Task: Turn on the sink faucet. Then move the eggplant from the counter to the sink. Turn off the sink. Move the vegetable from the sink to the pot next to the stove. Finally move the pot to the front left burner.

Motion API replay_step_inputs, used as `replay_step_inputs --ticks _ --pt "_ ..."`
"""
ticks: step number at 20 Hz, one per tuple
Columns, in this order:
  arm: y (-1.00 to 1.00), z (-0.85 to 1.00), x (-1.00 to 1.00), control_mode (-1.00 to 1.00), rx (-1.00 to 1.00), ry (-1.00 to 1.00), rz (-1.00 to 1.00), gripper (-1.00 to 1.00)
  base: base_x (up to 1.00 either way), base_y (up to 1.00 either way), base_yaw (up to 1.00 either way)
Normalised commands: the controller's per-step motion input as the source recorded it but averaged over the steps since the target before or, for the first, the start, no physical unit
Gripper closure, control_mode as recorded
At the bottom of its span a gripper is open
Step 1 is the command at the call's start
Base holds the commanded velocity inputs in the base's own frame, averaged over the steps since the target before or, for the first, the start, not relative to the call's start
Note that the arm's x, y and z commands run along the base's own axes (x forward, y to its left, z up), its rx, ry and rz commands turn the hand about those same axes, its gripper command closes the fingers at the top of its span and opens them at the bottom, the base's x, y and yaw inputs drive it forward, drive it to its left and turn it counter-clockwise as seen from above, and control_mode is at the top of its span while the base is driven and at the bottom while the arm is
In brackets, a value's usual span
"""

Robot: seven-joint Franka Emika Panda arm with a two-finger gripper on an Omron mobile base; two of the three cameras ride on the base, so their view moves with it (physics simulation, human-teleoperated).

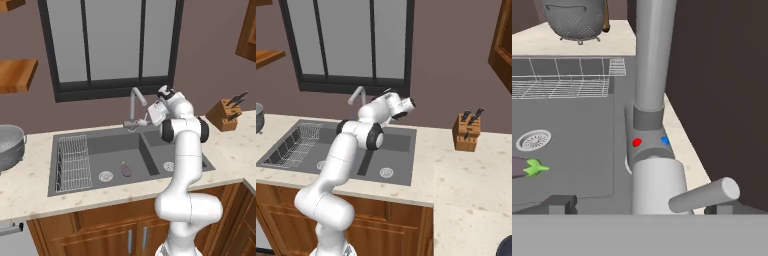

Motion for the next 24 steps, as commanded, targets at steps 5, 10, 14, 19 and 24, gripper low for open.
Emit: replay_step_inputs --ticks 5,10,14,19,24 --pt "0.76 0.33 -0.25 -1.00 -0.08 -0.03 0.04 -1.00 0.00 0.00 0.00" --pt "0.71 0.21 -0.12 -1.00 -0.08 -0.01 0.02 -1.00 0.00 0.00 0.00" --pt "-0.12 0.01 0.03 -1.00 0.00 0.00 0.00 -1.00 0.00 0.00 0.00" --pt "-0.43 0.00 0.03 -1.00 0.03 0.00 0.00 -1.00 0.00 0.00 0.00" --pt "-0.53 0.00 -0.14 -1.00 0.04 -0.03 0.00 -1.00 0.00 0.00 0.00"
